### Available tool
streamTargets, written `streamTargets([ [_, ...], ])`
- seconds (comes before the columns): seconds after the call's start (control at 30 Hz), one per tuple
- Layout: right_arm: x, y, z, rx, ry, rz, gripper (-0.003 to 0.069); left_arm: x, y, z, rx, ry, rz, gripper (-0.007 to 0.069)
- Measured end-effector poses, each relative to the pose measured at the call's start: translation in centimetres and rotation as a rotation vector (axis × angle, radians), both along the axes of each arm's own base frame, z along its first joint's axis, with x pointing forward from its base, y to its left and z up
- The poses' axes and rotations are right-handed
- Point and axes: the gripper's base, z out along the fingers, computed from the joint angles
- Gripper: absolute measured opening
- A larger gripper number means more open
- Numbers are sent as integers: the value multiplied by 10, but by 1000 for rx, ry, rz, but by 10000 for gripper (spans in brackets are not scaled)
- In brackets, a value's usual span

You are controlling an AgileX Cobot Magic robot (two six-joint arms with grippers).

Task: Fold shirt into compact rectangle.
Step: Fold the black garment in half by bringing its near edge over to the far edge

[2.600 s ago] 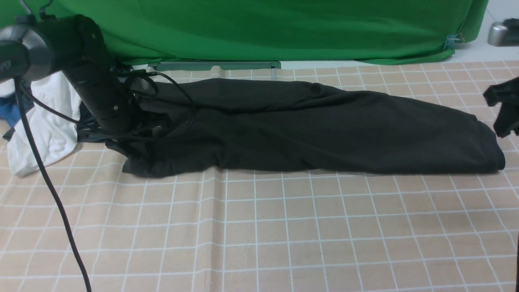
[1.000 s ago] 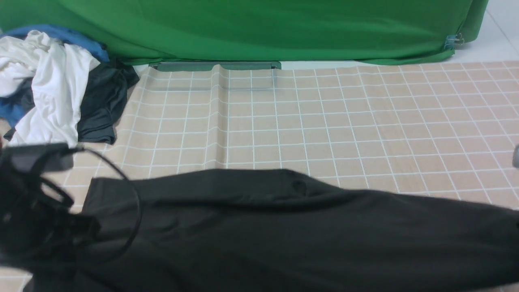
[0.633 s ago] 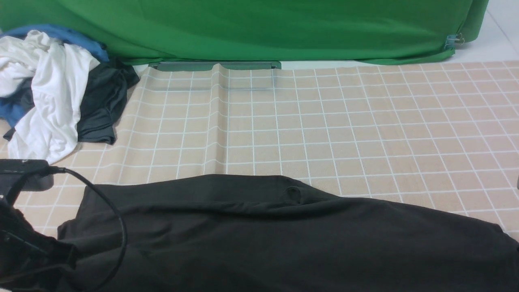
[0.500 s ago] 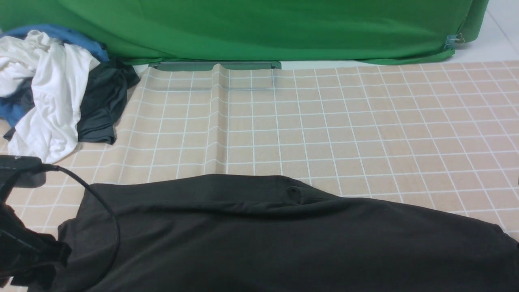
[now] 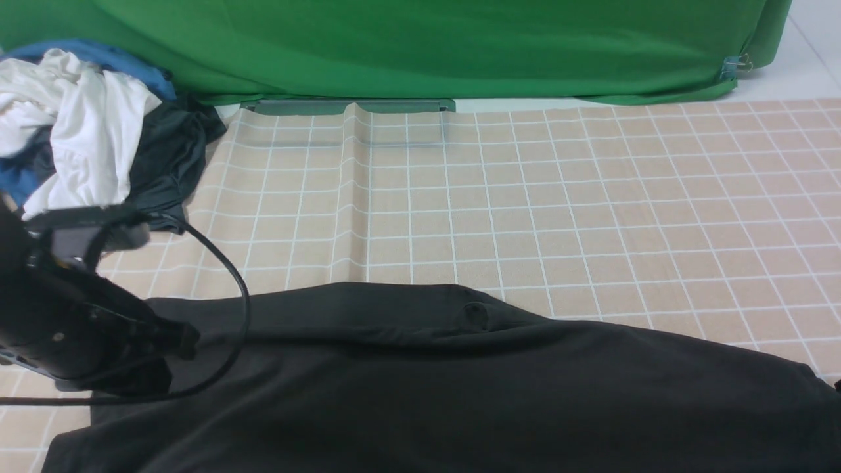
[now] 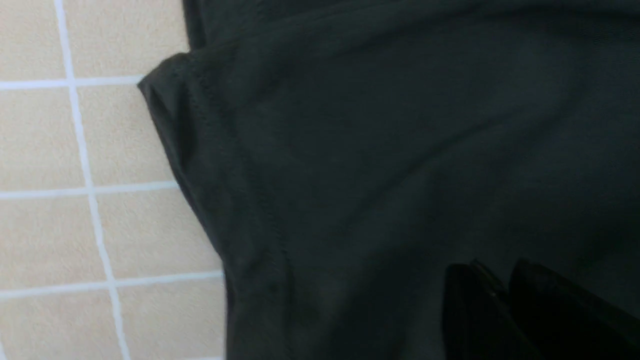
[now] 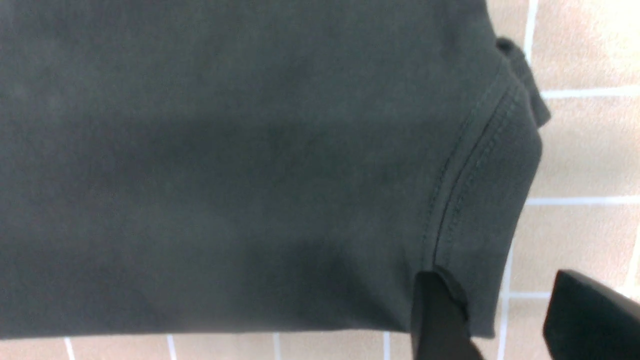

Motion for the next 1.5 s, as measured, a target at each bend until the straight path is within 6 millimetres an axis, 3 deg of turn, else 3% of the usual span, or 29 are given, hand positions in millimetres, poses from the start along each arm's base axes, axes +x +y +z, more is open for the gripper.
streamTargets([
  [0.1, 1, 0, 0, 0, -10, -6, 341, 18, 3, -15, 55, 47, -31, 19],
  [0.23, 2, 0, 0, -3, -26, -10, 341, 36, 13, -11, 166, -5, -32, 39],
  [0.43, 4, -1, 1, -7, -46, -15, 341, 54, 33, -7, 181, -133, 144, 181],
  [0.7, 5, -1, 1, -9, -58, -16, 341, 59, 47, -35, 182, -13, 204, 417],
  [0.93, 6, -1, 1, -11, -68, -16, 341, 62, 47, -57, 186, 68, 197, 467],
  [1.07, 6, -1, 1, -12, -69, -16, 341, 64, 47, -62, 181, 92, 201, 419],
  [1.17, 6, -1, 1, -12, -69, -16, 341, 64, 46, -62, 172, 95, 194, 291],
  [1.2, 6, -1, 1, -12, -69, -16, 341, 64, 46, -62, 172, 94, 192, 280],
  [1.27, 6, -1, 1, -11, -67, -15, 341, 63, 46, -61, 174, 96, 172, 118],
  [1.33, 6, -1, 1, -11, -65, -15, 341, 62, 46, -57, 181, 92, 160, 52],
  [1.5, 6, -1, 1, -10, -60, -15, 341, 57, 47, -31, 188, 37, 160, 37],
])
